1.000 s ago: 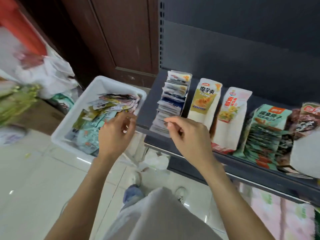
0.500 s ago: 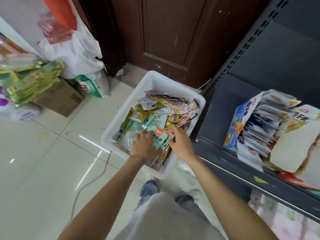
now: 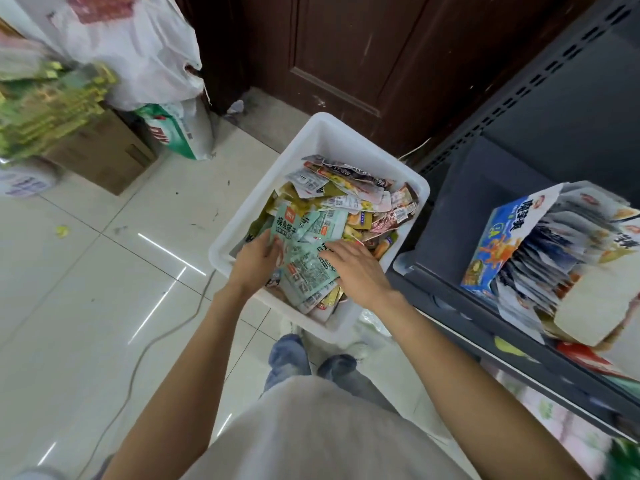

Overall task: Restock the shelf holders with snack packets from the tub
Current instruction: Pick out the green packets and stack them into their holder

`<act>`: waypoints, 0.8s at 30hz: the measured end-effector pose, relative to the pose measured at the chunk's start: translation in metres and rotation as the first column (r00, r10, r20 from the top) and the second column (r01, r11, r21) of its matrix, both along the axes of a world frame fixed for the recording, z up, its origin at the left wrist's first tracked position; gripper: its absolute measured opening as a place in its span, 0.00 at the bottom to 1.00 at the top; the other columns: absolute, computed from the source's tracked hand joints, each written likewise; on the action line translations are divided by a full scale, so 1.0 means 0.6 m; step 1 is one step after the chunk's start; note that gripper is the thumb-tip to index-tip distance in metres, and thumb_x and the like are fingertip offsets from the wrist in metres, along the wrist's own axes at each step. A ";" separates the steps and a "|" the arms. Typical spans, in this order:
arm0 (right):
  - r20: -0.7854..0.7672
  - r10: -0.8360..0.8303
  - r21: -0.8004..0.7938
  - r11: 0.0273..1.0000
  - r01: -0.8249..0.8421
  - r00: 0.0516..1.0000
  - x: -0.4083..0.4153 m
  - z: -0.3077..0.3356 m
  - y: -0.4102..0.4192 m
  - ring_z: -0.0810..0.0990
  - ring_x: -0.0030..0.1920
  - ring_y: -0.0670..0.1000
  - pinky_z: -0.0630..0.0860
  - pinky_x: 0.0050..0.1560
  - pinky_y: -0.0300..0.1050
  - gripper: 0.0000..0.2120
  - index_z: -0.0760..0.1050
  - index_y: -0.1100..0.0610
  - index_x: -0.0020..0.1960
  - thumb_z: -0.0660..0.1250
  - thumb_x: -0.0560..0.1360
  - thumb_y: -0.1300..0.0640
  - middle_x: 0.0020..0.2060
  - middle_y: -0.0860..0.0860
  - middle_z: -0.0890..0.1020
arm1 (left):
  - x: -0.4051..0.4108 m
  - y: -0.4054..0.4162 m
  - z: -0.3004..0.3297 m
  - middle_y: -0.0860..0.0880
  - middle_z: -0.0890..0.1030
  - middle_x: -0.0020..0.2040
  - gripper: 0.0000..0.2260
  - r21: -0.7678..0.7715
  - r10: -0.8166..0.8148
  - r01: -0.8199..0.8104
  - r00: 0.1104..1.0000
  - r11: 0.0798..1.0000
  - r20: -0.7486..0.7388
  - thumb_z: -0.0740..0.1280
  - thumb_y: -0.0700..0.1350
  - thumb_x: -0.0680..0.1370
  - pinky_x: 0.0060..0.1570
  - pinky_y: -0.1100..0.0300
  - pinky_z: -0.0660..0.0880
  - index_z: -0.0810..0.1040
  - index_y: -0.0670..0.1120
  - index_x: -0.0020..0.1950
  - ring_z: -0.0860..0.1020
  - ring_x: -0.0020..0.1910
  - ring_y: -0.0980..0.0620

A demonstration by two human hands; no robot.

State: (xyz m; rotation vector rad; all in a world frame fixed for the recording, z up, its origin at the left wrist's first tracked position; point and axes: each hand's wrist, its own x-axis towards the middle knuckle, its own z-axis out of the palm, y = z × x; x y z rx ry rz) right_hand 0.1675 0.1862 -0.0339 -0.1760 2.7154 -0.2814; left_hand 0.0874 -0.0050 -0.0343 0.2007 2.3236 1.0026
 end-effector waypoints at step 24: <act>-0.025 -0.803 -0.787 0.383 0.484 0.595 0.089 0.218 0.062 0.81 0.47 0.39 0.75 0.47 0.33 0.09 0.80 0.43 0.49 0.72 0.68 0.48 0.42 0.37 0.83 | 0.031 0.076 0.173 0.56 0.83 0.51 0.16 0.592 0.042 -0.133 0.985 0.795 0.166 0.71 0.39 0.73 0.40 0.59 0.81 0.74 0.57 0.54 0.83 0.47 0.54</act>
